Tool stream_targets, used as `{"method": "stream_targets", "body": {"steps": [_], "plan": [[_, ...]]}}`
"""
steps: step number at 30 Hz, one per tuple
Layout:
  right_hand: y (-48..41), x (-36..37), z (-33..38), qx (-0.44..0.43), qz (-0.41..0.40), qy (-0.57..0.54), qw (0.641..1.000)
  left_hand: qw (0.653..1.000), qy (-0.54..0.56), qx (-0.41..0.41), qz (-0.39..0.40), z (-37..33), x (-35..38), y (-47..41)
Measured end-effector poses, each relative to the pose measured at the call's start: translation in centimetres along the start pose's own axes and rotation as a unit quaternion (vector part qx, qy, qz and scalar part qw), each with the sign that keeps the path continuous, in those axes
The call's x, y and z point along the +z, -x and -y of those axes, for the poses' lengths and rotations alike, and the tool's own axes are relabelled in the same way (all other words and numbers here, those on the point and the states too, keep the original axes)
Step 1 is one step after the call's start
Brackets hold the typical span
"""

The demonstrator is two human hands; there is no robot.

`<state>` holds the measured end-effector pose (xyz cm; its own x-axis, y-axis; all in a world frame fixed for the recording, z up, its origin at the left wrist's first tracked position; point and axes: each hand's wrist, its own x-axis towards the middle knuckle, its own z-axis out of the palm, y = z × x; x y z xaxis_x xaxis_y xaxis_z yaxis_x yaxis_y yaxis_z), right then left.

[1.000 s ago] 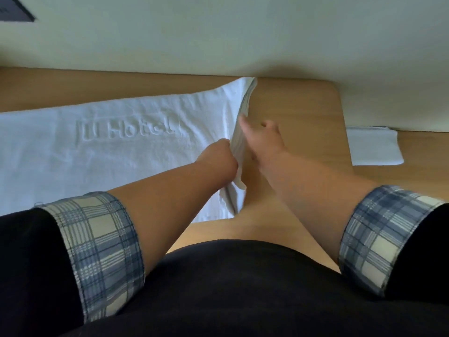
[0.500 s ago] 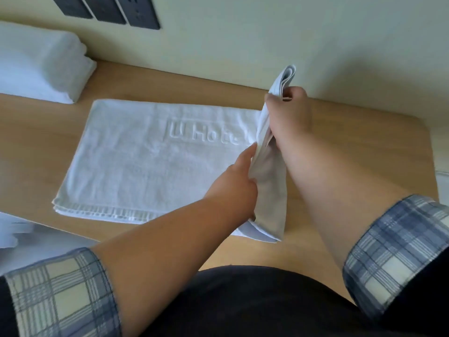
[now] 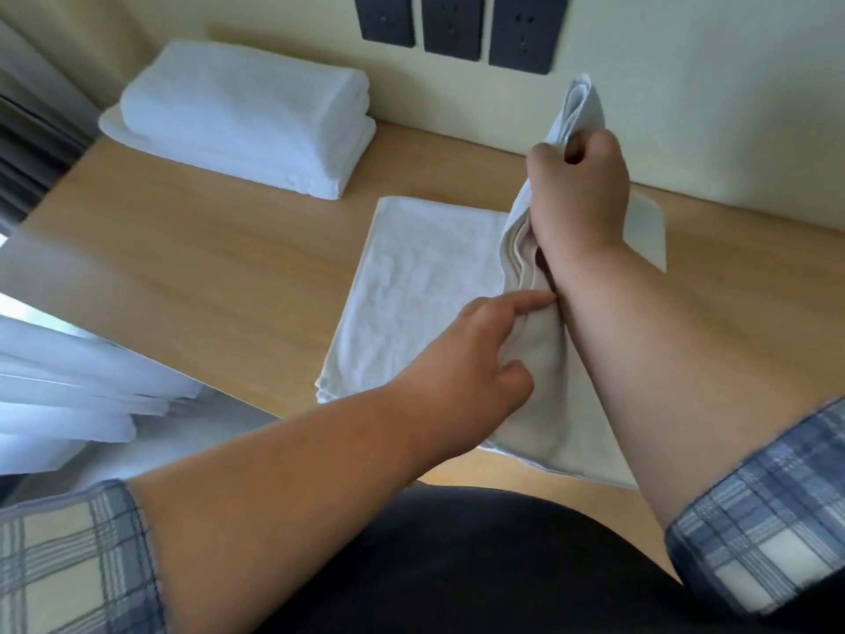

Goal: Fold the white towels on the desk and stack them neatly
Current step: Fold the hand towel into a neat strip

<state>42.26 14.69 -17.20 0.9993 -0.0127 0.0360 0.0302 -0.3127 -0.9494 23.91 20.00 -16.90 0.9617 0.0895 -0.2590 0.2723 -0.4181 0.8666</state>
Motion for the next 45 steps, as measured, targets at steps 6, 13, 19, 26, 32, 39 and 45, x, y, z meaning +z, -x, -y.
{"method": "stream_targets", "body": {"steps": [6,13,19,26,32,39,45], "plan": [[1.5,12.4,-0.8,-0.018,0.061,0.066,0.996,0.995,0.02,-0.074,-0.068,6.5,-6.9,0.4],[2.1,21.0,-6.6,0.036,0.206,0.224,0.952,0.965,-0.052,-0.246,-0.067,17.0,-9.9,-2.1],[2.0,18.4,-7.6,0.03,0.318,0.126,0.939,0.937,-0.157,-0.312,-0.008,18.4,-9.9,-3.1],[-2.0,5.7,-12.2,-0.139,0.333,0.448,0.818,0.94,-0.295,-0.034,0.166,12.0,-5.1,-3.9],[-3.3,-1.3,-14.4,-0.056,0.33,0.512,0.791,0.854,-0.445,-0.135,0.231,8.6,1.8,-6.2],[1.8,-10.9,-16.4,0.052,0.267,0.504,0.82,0.836,-0.515,-0.137,0.132,8.1,5.2,-9.2],[5.7,-14.7,-17.9,0.035,0.261,0.468,0.844,0.862,-0.493,-0.071,0.094,7.5,7.8,-9.3]]}}
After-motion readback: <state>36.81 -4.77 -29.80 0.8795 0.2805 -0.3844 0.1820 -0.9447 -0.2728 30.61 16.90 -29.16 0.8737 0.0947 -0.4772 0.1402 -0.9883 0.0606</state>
